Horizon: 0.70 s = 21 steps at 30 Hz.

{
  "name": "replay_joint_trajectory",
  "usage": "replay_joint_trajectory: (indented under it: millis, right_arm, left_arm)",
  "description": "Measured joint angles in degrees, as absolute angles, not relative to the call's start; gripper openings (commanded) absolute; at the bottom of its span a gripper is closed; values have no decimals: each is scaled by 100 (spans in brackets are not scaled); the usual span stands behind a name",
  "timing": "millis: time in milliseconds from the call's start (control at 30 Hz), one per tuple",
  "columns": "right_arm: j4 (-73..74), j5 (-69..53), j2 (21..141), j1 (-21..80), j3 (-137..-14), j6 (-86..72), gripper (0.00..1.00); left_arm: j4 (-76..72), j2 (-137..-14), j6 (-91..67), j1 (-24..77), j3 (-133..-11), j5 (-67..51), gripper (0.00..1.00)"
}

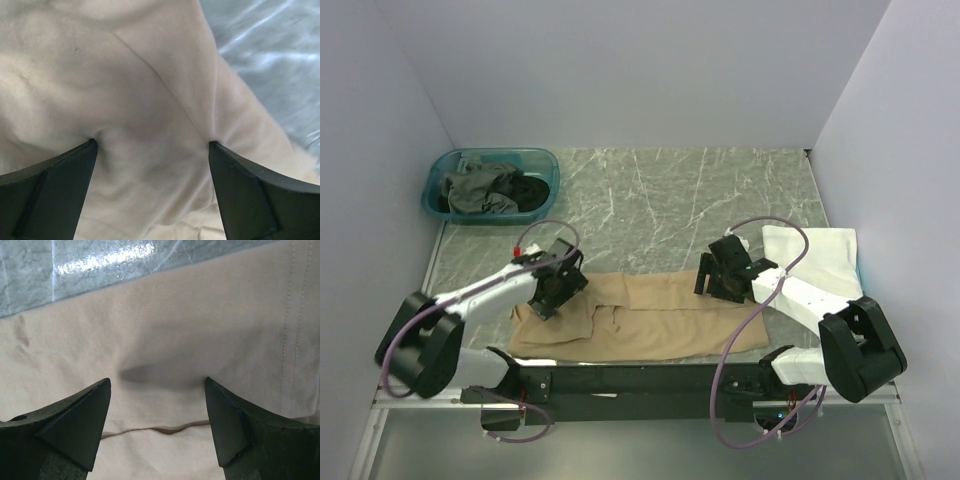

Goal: Fold and stack the t-shirts
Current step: Fold the tshirt

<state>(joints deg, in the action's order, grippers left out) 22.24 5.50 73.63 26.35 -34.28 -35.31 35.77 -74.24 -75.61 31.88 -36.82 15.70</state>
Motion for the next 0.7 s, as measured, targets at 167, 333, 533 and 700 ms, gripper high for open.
replay_joint_trajectory:
  millis: [167, 333, 533, 700]
  right_arm:
    - [2174, 526, 7395, 2633, -3422, -3476, 82]
    - [2088, 440, 7229, 2633, -3288, -3461, 82]
    - [1911, -10, 6910, 2838, -3044, -3518, 84]
    - [1629, -622, 6978, 3852, -3041, -3809, 87]
  left_arm:
    - [3592, -9011, -7037, 3151, -5054, 1638, 99]
    - [3760, -10709, -6401, 3151, -7094, 1708, 100]
    - [3465, -12707, -5745, 3140, -10020, 1457, 99]
    - [2917, -14781, -5413, 3065, -13255, 674, 99]
